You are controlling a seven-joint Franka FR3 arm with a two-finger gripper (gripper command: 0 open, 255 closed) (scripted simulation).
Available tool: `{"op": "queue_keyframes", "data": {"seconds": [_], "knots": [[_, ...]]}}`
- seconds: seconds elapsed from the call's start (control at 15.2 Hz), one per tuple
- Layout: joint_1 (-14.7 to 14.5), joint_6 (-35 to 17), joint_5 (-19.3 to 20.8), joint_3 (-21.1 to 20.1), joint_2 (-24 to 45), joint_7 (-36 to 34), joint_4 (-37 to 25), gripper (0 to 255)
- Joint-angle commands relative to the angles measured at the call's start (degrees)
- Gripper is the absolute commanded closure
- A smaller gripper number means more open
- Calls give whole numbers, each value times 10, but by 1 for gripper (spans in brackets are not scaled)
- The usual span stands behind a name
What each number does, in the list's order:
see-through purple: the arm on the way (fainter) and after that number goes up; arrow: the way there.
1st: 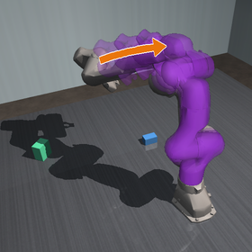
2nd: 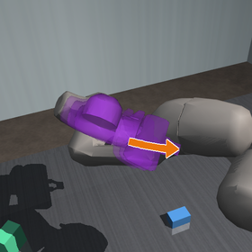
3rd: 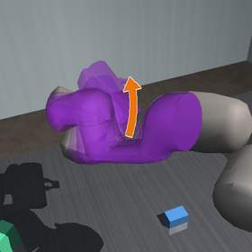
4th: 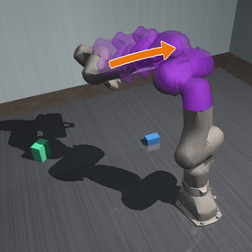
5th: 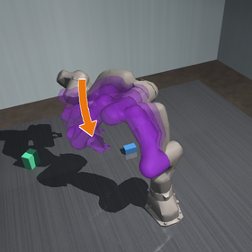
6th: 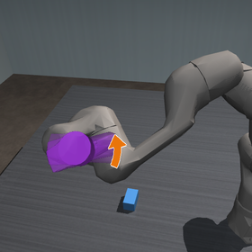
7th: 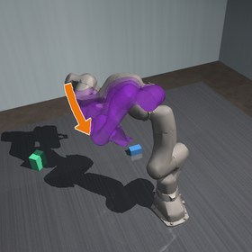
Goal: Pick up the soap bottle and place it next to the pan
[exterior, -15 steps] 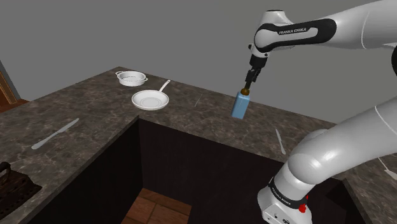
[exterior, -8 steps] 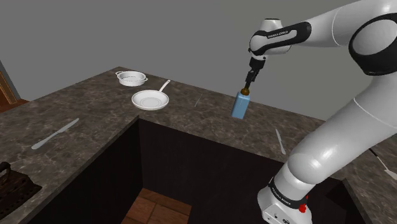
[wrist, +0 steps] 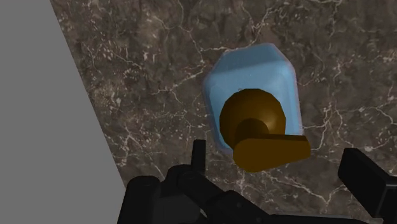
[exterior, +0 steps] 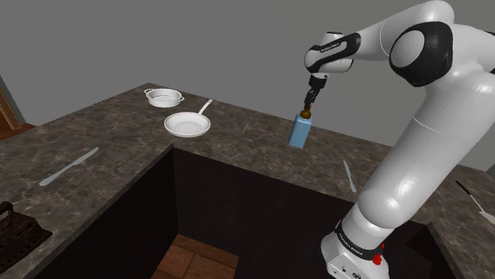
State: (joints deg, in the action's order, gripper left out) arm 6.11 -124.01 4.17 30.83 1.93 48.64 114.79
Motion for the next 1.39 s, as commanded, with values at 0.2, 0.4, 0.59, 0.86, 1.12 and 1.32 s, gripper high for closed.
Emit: {"op": "queue_keyframes", "data": {"seconds": [0.2, 0.4, 0.59, 0.86, 1.12, 1.32], "knots": [[4, -39, -13, 2, 22, 11, 19, 0], [4, -39, -13, 2, 22, 11, 19, 0], [4, -39, -13, 2, 22, 11, 19, 0], [4, -39, -13, 2, 22, 11, 19, 255], [4, -39, -13, 2, 22, 11, 19, 255], [4, -39, -13, 2, 22, 11, 19, 255]]}}
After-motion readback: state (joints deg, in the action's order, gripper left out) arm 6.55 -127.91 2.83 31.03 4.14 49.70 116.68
